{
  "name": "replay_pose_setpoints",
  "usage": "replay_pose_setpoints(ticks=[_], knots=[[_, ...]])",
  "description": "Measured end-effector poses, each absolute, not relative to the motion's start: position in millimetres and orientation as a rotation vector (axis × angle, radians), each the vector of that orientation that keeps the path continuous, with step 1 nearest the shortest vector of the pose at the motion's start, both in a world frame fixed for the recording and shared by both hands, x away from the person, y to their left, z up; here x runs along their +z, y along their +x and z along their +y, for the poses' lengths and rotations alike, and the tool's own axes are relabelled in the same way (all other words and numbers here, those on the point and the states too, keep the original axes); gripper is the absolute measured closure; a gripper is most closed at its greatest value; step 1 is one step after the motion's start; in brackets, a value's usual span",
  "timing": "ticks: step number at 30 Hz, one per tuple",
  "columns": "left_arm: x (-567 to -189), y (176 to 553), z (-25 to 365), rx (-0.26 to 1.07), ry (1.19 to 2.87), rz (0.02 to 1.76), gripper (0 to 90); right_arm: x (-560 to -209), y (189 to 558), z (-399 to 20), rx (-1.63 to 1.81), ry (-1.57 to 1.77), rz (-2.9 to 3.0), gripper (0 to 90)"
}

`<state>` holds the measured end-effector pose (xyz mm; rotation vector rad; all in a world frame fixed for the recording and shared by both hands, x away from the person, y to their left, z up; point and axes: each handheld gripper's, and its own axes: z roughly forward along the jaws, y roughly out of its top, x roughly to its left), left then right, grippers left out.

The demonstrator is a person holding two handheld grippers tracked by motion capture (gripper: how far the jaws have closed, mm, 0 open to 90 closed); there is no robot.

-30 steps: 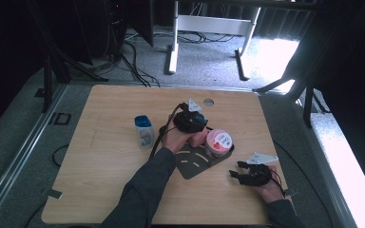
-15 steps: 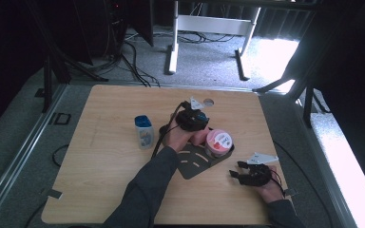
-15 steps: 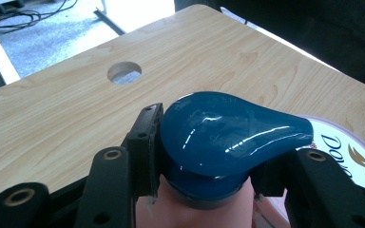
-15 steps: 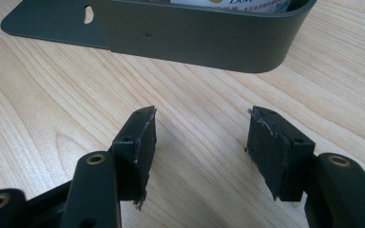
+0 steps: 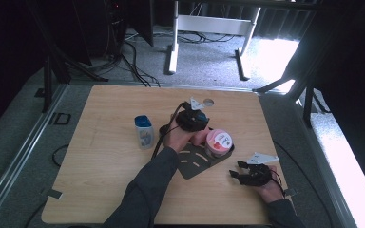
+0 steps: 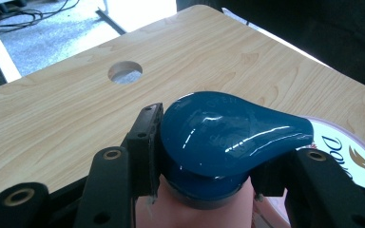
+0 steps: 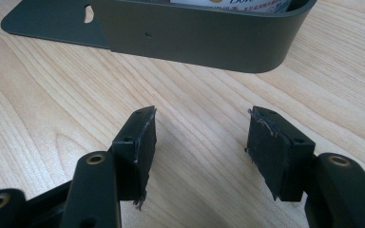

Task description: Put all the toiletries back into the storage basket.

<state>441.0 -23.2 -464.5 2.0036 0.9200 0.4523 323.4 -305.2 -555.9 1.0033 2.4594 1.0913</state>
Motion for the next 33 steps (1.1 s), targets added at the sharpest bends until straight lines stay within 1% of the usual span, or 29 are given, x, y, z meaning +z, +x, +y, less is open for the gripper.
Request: replay_pose_setpoints(ticks=[10,19,21,23,27,33], knots=[[-464,440,-24,0.439,2.007,0.933,51.6,-556,323,-305,1.089,1.002,2.459,42.2],[-467,439,-20,0.397,2.003,0.947,40.1,-556,323,-305,1.094,1.004,2.461,42.1],[-468,440,-18,0.400,2.007,0.953,39.1,-556,323,-305,1.094,1.004,2.461,42.0],[-468,439,-17,0.381,1.997,0.950,35.2,-556,323,-305,1.092,1.003,2.461,41.9],[-465,436,-16,0.387,2.000,0.925,33.7,-556,323,-305,1.093,1.003,2.461,41.8],[-460,428,-7,0.398,1.996,0.912,33.9,-556,323,-305,1.093,1.003,2.461,41.7]])
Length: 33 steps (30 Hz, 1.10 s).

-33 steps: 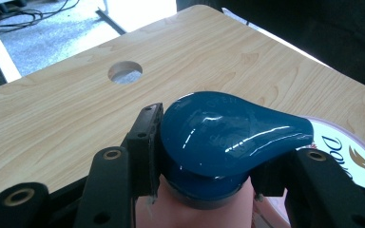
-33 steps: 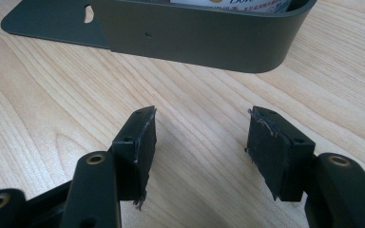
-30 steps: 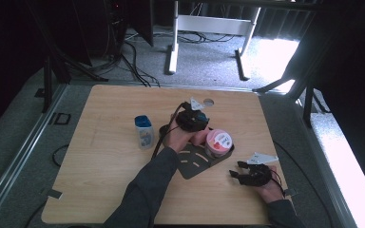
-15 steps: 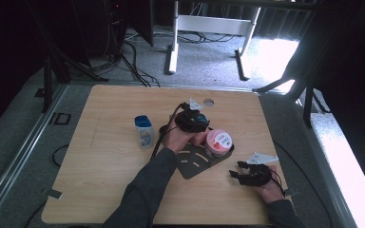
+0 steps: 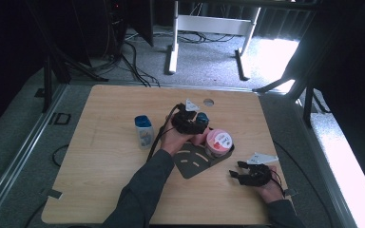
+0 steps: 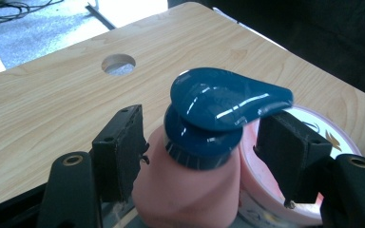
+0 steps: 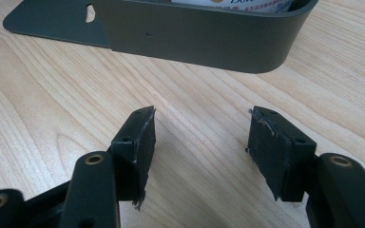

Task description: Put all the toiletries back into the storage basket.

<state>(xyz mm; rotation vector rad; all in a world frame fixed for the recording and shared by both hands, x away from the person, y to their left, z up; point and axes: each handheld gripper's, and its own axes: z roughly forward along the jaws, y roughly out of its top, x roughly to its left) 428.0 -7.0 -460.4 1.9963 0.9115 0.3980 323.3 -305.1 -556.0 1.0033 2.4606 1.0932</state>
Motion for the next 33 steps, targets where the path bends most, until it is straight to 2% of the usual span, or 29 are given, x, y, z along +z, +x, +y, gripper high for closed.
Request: replay_pose_setpoints(ticks=[10,25,33], knots=[[-462,412,14,0.406,2.021,0.888,45.8,-556,323,-305,1.095,1.005,2.461,41.7],[-467,395,37,0.352,2.011,0.873,49.9,-556,323,-305,1.094,1.005,2.459,41.6],[-469,385,48,0.381,2.034,0.865,51.6,-556,323,-305,1.094,1.004,2.459,41.5]])
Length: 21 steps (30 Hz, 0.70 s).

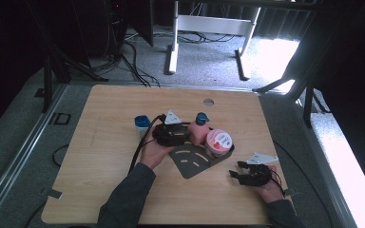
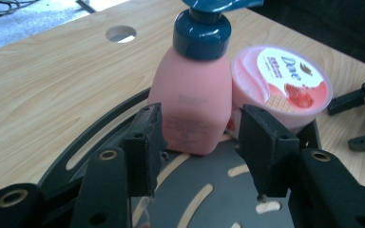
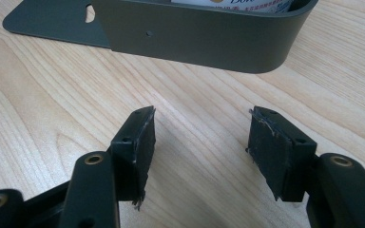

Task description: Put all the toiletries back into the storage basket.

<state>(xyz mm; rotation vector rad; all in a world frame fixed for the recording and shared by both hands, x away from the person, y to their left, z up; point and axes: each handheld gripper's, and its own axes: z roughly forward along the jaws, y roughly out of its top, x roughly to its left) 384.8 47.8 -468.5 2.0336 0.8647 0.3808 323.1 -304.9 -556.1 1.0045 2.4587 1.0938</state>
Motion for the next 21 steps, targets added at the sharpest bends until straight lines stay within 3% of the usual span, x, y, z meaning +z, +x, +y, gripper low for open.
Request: replay_pose_setpoints(ticks=[21], knots=[[-479,363,82,0.445,2.063,0.908,65.6,-556,323,-304,1.091,0.998,2.458,40.8]])
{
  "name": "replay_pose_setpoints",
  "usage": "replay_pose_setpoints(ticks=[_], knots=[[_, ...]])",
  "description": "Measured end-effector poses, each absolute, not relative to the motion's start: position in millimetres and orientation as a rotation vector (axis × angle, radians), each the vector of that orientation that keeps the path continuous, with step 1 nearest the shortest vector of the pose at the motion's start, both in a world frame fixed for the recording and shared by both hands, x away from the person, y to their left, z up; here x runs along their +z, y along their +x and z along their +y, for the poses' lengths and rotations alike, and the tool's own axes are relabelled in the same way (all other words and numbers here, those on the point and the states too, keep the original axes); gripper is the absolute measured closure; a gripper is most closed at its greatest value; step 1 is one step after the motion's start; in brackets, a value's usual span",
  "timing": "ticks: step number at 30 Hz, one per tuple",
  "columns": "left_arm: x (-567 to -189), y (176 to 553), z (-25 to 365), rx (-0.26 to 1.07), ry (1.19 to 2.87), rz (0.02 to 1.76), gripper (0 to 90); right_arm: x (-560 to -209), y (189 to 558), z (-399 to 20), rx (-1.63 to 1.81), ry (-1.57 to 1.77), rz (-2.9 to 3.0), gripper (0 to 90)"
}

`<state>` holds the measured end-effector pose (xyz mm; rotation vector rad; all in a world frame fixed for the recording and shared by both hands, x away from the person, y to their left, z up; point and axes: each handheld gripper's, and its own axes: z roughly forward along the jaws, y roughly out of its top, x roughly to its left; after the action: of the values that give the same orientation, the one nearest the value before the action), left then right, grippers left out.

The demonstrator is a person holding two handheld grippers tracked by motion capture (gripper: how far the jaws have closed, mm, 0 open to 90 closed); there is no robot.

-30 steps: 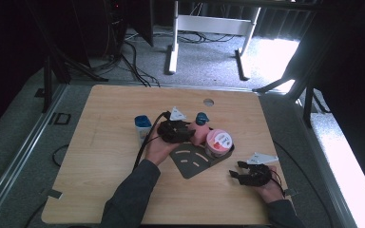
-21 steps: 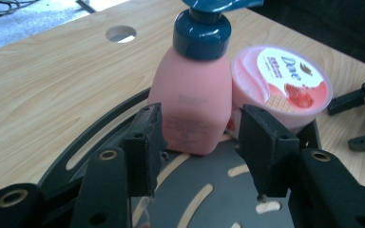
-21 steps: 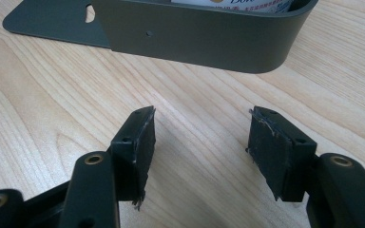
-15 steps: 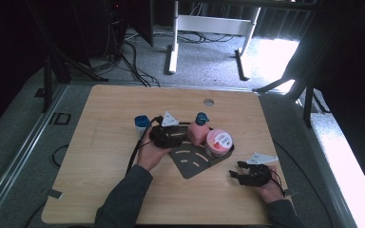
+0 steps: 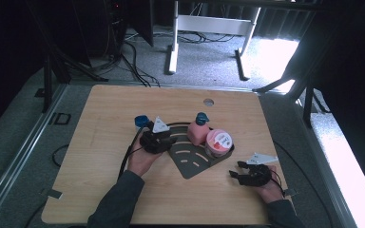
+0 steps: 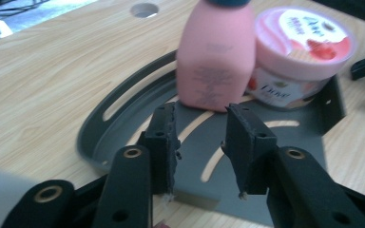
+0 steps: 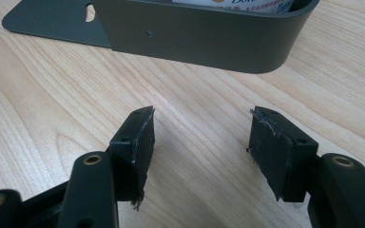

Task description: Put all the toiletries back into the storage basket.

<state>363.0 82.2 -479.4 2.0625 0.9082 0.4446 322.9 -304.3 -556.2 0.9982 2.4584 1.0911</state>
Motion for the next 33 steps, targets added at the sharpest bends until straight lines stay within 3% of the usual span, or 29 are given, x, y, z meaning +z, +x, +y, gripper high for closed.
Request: replay_pose_setpoints(ticks=[18,33], knots=[[-495,357,119,0.509,2.085,1.025,82.0,-556,322,-304,1.087,0.995,2.459,40.3],[-502,367,124,0.551,2.107,1.082,82.4,-556,323,-304,1.089,0.994,2.460,40.2]])
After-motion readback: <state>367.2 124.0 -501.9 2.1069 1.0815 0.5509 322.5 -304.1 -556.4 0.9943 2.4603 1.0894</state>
